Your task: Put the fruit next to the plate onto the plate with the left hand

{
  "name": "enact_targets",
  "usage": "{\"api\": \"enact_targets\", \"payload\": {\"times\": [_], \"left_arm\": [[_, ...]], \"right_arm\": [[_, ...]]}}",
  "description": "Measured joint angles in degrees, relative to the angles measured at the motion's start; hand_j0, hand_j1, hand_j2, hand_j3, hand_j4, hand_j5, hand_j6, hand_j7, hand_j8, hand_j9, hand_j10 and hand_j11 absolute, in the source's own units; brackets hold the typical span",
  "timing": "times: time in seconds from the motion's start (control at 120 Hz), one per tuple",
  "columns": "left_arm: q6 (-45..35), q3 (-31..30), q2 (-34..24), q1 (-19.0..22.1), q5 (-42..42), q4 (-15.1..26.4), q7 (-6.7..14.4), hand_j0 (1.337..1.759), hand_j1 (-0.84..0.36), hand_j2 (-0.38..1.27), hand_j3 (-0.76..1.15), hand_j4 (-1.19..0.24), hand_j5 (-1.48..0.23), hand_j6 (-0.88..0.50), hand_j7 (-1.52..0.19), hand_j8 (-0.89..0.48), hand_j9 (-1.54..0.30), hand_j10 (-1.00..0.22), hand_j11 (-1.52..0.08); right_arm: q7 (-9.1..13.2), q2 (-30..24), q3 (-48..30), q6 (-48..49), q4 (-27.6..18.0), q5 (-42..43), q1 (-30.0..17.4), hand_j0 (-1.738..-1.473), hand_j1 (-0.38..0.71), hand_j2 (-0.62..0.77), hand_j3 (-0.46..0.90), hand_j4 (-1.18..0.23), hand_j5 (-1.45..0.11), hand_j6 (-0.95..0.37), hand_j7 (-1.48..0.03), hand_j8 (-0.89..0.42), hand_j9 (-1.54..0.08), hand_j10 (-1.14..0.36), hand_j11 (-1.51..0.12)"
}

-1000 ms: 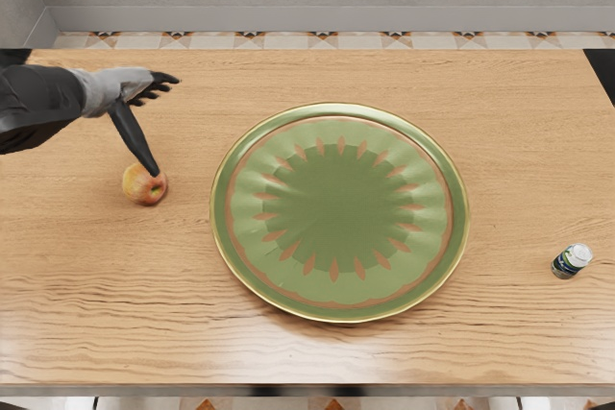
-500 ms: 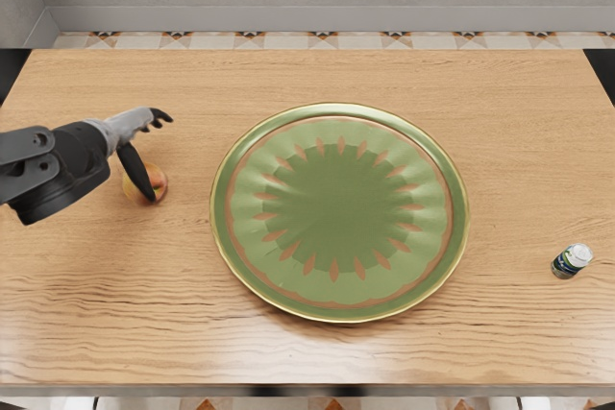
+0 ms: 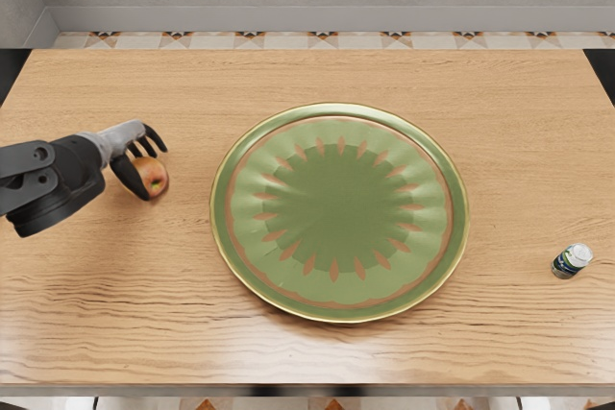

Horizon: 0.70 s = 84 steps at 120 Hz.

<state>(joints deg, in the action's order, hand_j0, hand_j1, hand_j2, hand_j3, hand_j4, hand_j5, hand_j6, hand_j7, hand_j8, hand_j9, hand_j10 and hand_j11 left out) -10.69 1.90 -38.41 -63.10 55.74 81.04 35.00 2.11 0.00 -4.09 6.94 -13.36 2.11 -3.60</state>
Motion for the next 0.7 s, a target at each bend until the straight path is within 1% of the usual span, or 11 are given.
{"api": "enact_targets", "payload": {"times": [0.017, 0.083, 0.267, 0.342, 0.383, 0.4, 0.408, 0.542, 0.633, 0.667, 0.7], "left_arm": [[0.0, 0.0, 0.0, 0.0, 0.0, 0.0, 0.0, 1.657, -0.16, 0.12, 0.0, -0.44, -0.58, -0.44, -0.58, -0.44, -0.58, -0.44, -0.58], [0.0, 0.1, 0.0, 0.0, 0.0, 0.0, 0.0, 1.657, -0.19, 0.17, 0.0, -0.48, -0.63, -0.48, -0.63, -0.41, -0.63, -0.48, -0.63], [0.0, 0.2, -0.2, -0.1, -0.1, 0.0, 0.0, 1.657, -0.22, 0.32, 0.0, -0.56, -0.75, -0.46, -0.74, -0.39, -0.74, -0.56, -0.74], [0.0, 0.2, -0.2, -0.1, -0.2, 0.0, 0.0, 1.657, -0.23, 0.35, 0.0, -0.58, -0.78, -0.45, -0.76, -0.38, -0.77, -0.56, -0.77], [0.0, 0.1, -0.1, 0.1, -0.1, 0.0, 0.0, 1.656, -0.23, 0.33, 0.0, -0.59, -0.78, -0.44, -0.77, -0.37, -0.78, -0.55, -0.78], [0.0, 0.1, 0.0, 0.2, 0.0, 0.0, 0.0, 1.656, -0.22, 0.31, 0.0, -0.6, -0.78, -0.45, -0.77, -0.37, -0.78, -0.55, -0.78], [0.0, 0.1, 0.0, 0.3, 0.1, -0.1, 0.0, 1.655, -0.21, 0.26, 0.0, -0.6, -0.77, -0.45, -0.77, -0.37, -0.79, -0.55, -0.79], [-0.1, 0.2, -0.1, 0.3, 0.2, -0.2, 0.0, 1.654, -0.19, 0.25, 0.0, -0.64, -0.76, -0.46, -0.78, -0.37, -0.81, -0.56, -0.81], [0.0, 0.3, 0.0, 0.2, -0.3, -0.2, 0.0, 1.655, -0.21, 0.31, 0.0, -0.63, -0.78, -0.45, -0.79, -0.37, -0.81, -0.56, -0.82], [-0.1, 0.4, 0.1, 0.3, -0.3, -0.2, 0.0, 1.655, -0.2, 0.3, 0.0, -0.64, -0.78, -0.46, -0.79, -0.37, -0.81, -0.56, -0.82], [-0.1, 0.4, 0.0, 0.3, -0.3, -0.2, 0.0, 1.654, -0.19, 0.26, 0.0, -0.64, -0.78, -0.46, -0.79, -0.37, -0.81, -0.56, -0.82]], "right_arm": [[0.0, 0.0, 0.0, 0.0, 0.0, 0.0, 0.0, -1.658, -0.33, 0.0, 0.0, -0.01, -0.02, -0.01, -0.02, -0.01, -0.02, -0.01, -0.02], [0.0, 0.0, 0.0, 0.0, 0.0, 0.0, 0.0, -1.658, -0.33, 0.0, 0.0, -0.01, -0.02, -0.01, -0.02, -0.01, -0.02, -0.01, -0.02], [0.0, 0.0, 0.0, 0.0, 0.0, 0.0, 0.0, -1.658, -0.33, 0.0, 0.0, -0.01, -0.02, -0.01, -0.02, -0.01, -0.02, -0.01, -0.02], [0.0, 0.0, 0.0, 0.0, 0.0, 0.0, 0.0, -1.658, -0.33, 0.0, 0.0, -0.01, -0.02, -0.01, -0.02, -0.01, -0.02, -0.01, -0.02], [0.0, 0.0, 0.0, 0.0, 0.0, 0.0, 0.0, -1.658, -0.33, 0.0, 0.0, -0.01, -0.02, -0.01, -0.02, -0.01, -0.02, -0.01, -0.02], [0.0, 0.0, 0.0, 0.0, 0.0, 0.0, 0.0, -1.658, -0.33, 0.0, 0.0, -0.01, -0.02, -0.01, -0.02, -0.01, -0.02, -0.01, -0.02], [0.0, 0.0, 0.0, 0.0, 0.0, 0.0, 0.0, -1.658, -0.33, 0.0, 0.0, -0.01, -0.02, -0.01, -0.02, -0.01, -0.02, -0.01, -0.02], [0.0, 0.0, 0.0, 0.0, 0.0, 0.0, 0.0, -1.658, -0.33, 0.0, 0.0, -0.01, -0.02, -0.01, -0.02, -0.01, -0.02, -0.01, -0.02], [0.0, 0.0, 0.0, 0.0, 0.0, 0.0, 0.0, -1.658, -0.33, 0.0, 0.0, -0.01, -0.02, -0.01, -0.02, -0.01, -0.02, -0.01, -0.02], [0.0, 0.0, 0.0, 0.0, 0.0, 0.0, 0.0, -1.658, -0.33, 0.0, 0.0, -0.01, -0.02, -0.01, -0.02, -0.01, -0.02, -0.01, -0.02], [0.0, 0.0, 0.0, 0.0, 0.0, 0.0, 0.0, -1.658, -0.33, 0.0, 0.0, -0.01, -0.02, -0.01, -0.02, -0.01, -0.02, -0.01, -0.02]]}}
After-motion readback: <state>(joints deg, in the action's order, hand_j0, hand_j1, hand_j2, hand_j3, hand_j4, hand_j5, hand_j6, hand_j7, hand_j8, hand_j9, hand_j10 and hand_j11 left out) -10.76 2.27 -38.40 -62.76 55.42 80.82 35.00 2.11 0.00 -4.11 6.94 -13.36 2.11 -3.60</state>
